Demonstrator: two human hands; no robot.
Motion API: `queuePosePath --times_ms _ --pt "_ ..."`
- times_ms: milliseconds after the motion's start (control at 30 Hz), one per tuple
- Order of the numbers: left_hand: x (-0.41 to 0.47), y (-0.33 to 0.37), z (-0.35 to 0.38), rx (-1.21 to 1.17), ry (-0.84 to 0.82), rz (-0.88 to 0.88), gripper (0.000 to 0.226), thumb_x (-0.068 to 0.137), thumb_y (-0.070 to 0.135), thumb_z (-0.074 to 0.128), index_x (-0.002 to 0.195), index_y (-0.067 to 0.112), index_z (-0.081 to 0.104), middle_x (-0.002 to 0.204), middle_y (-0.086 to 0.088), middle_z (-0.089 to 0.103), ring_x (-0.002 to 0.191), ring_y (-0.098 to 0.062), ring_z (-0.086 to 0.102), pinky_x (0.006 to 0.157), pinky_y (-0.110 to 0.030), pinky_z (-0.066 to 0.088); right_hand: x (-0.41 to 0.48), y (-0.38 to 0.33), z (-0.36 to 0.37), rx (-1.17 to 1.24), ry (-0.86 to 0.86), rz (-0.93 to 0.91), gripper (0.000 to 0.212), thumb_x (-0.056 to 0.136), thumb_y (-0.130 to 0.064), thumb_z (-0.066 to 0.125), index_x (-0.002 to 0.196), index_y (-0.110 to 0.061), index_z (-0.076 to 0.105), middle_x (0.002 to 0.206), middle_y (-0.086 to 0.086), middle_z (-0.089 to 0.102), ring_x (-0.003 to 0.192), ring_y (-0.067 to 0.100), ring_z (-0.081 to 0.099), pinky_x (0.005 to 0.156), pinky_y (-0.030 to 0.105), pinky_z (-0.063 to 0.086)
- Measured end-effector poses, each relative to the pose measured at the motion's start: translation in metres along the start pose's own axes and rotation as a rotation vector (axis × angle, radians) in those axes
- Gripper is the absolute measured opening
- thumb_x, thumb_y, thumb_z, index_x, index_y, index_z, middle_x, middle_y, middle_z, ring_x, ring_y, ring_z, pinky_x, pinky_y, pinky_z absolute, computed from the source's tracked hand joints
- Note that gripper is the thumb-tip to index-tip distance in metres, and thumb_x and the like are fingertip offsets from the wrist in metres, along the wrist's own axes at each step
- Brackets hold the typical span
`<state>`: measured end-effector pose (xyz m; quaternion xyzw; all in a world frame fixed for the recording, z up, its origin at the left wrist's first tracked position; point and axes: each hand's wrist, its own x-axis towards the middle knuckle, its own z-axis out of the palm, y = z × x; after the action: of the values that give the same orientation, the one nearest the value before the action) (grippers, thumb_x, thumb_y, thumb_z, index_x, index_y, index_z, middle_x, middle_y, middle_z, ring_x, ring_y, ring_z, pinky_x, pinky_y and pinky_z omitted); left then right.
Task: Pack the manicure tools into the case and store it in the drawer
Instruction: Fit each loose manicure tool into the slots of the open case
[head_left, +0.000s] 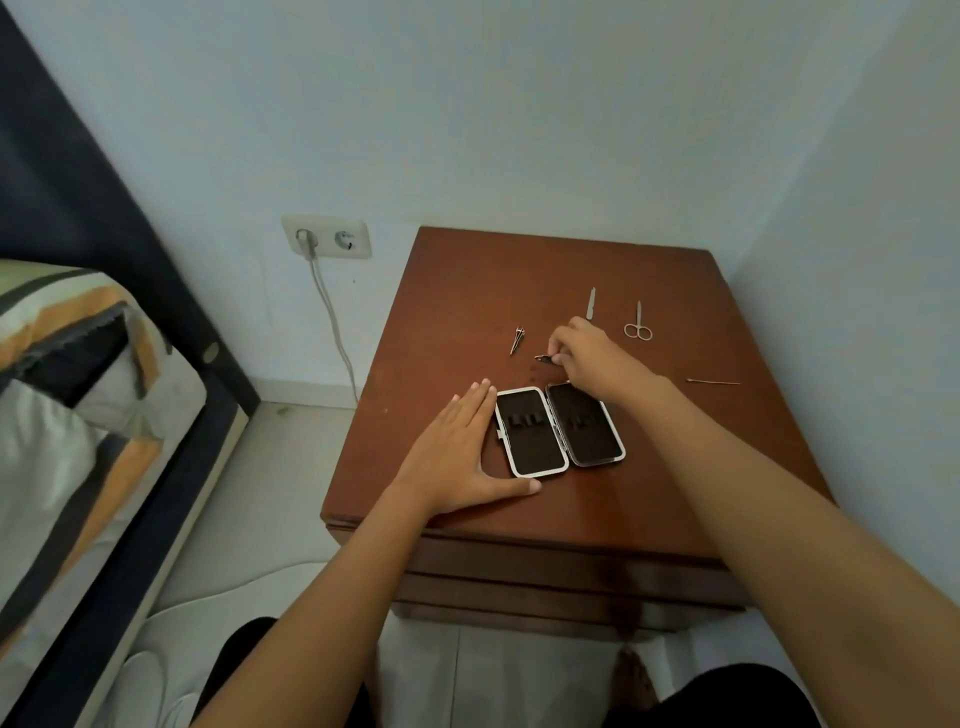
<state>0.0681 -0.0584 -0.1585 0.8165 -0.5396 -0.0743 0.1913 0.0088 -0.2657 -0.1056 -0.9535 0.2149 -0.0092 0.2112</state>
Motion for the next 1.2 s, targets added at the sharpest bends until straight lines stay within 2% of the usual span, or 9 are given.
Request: queuePosePath --times_ms 133,367,433,533,700,767,900,1033,1200 --pt "-0.001 0.001 -0.002 -0.012 0.004 -0.007 0.122 0.064 0.081 0.051 0.149 0.011 0.001 0.159 0.000 -0.002 0.144 -0.008 -0.004 0.111 -0.020 -0.010 -0.002 -0.015 -0.004 0.065 -0.034 -0.087 0.011 0.092 -0.009 0.049 0.096 -0.009 0.059 0.097 0.001 0.043 0.088 0.017 0.043 0.079 0.027 0.033" --pt "-0.001 0.001 -0.002 -0.034 0.018 -0.024 0.120 0.063 0.082 0.053 0.150 0.012 0.006 0.159 -0.002 0.001 0.145 -0.009 -0.001 0.113 -0.022 -0.005 -0.007 -0.035 -0.003 -0.095 -0.248 -0.193 0.014 0.088 -0.009 0.054 0.090 -0.013 0.067 0.089 0.002 0.058 0.089 0.021 0.055 0.086 0.038 0.046" --pt "-0.001 0.001 -0.002 -0.034 0.016 -0.022 0.120 0.063 0.081 0.053 0.150 0.012 0.006 0.159 -0.002 0.002 0.145 -0.009 -0.001 0.113 -0.022 -0.005 -0.006 -0.037 -0.003 -0.144 -0.285 -0.189 0.014 0.088 -0.010 0.056 0.092 -0.011 0.070 0.078 -0.007 0.052 0.088 0.019 0.053 0.084 0.035 0.045" --pt "-0.001 0.001 -0.002 -0.038 0.020 -0.016 0.120 0.063 0.082 0.053 0.150 0.014 0.006 0.159 -0.003 0.002 0.145 -0.010 -0.001 0.113 -0.022 -0.004 -0.004 -0.042 -0.003 -0.152 -0.268 -0.197 0.015 0.087 -0.008 0.058 0.091 -0.007 0.072 0.077 -0.006 0.048 0.091 0.021 0.055 0.077 0.029 0.042" --pt "0.000 0.001 -0.003 -0.034 0.015 -0.006 0.117 0.063 0.081 0.051 0.150 0.018 0.004 0.159 -0.004 0.001 0.145 -0.010 -0.002 0.112 -0.021 -0.006 0.004 -0.051 0.010 -0.131 -0.209 -0.232 0.012 0.084 -0.006 0.062 0.090 -0.007 0.073 0.110 0.013 0.053 0.096 0.027 0.059 0.080 0.032 0.048" --pt "0.000 0.001 -0.002 -0.044 0.019 -0.012 0.119 0.063 0.082 0.051 0.150 0.016 0.002 0.159 -0.004 0.001 0.145 -0.010 -0.002 0.113 -0.021 -0.005 0.004 -0.051 0.017 -0.106 -0.182 -0.221 0.013 0.083 -0.006 0.064 0.092 -0.011 0.073 0.107 0.011 0.056 0.091 0.027 0.060 0.082 0.035 0.051" --pt "-0.001 0.000 -0.002 -0.044 0.018 -0.021 0.120 0.062 0.082 0.051 0.150 0.014 0.005 0.159 -0.003 0.001 0.145 -0.009 -0.002 0.113 -0.021 -0.005 -0.009 -0.041 0.022 0.033 -0.089 -0.175 0.018 0.079 -0.008 0.069 0.096 -0.013 0.071 0.091 0.004 0.061 0.079 0.012 0.051 0.074 0.023 0.041" --pt "-0.001 0.000 -0.001 -0.051 0.012 -0.027 0.120 0.061 0.083 0.050 0.150 0.014 0.008 0.159 -0.003 0.002 0.145 -0.009 -0.001 0.113 -0.021 -0.004 -0.028 -0.030 0.028 0.219 0.018 -0.097 0.014 0.081 -0.006 0.066 0.092 -0.011 0.073 0.095 0.009 0.072 0.075 0.014 0.062 0.076 0.020 0.049" --pt "-0.001 -0.001 -0.001 -0.054 0.019 -0.027 0.121 0.060 0.084 0.049 0.150 0.013 0.008 0.159 -0.002 0.002 0.144 -0.008 -0.001 0.113 -0.021 -0.004 -0.031 -0.026 0.022 0.200 -0.031 -0.160 0.012 0.082 -0.011 0.064 0.089 -0.012 0.074 0.093 0.005 0.072 0.081 0.014 0.065 0.078 0.023 0.051"
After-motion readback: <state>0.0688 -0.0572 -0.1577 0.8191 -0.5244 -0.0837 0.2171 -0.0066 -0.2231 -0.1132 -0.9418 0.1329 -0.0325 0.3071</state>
